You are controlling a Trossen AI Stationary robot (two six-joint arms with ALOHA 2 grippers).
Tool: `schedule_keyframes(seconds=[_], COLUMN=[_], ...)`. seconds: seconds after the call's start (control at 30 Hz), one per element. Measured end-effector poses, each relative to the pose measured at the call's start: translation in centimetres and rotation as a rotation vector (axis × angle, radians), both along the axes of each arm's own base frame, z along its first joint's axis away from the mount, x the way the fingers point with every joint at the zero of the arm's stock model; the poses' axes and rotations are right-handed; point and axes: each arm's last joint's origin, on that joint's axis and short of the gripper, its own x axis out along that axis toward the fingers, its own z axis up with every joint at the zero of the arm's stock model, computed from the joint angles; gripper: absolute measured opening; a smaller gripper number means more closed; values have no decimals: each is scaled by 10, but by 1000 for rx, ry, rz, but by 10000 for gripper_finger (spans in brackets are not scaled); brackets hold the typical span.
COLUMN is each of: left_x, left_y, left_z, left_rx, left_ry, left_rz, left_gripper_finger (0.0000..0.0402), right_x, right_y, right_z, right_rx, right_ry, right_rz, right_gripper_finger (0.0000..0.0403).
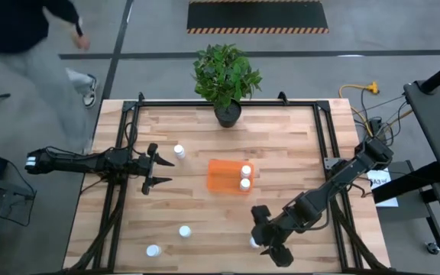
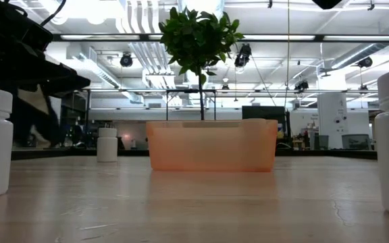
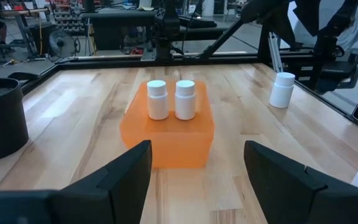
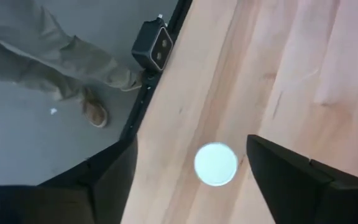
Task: Pick and place pill bottles into a basket
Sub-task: Put the white pill bottle into the orange bin
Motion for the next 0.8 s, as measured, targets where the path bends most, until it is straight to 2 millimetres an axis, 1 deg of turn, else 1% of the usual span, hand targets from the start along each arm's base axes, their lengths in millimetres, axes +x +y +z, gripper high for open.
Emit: schedule_keyframes(seconds=[0.13, 0.3, 0.57, 0.8], left_x=[0, 0, 0, 0], left_y=[0, 0, 0, 0], left_z=[0, 0, 0, 0], left_rx=[0, 0, 0, 0], left_ry=[0, 1, 0, 0], left_rz=[0, 1, 1, 0], left_gripper_finger=[238, 238, 238, 238], right_x=[3, 9, 14, 14], right_y=[1, 4, 8, 8], right_z=[-8, -26, -49, -57], right_rx=[-39, -78, -123, -143], right_ry=[0, 34, 92, 123], right_rz=[1, 17, 37, 42], right_gripper_finger=[311, 319, 317, 301])
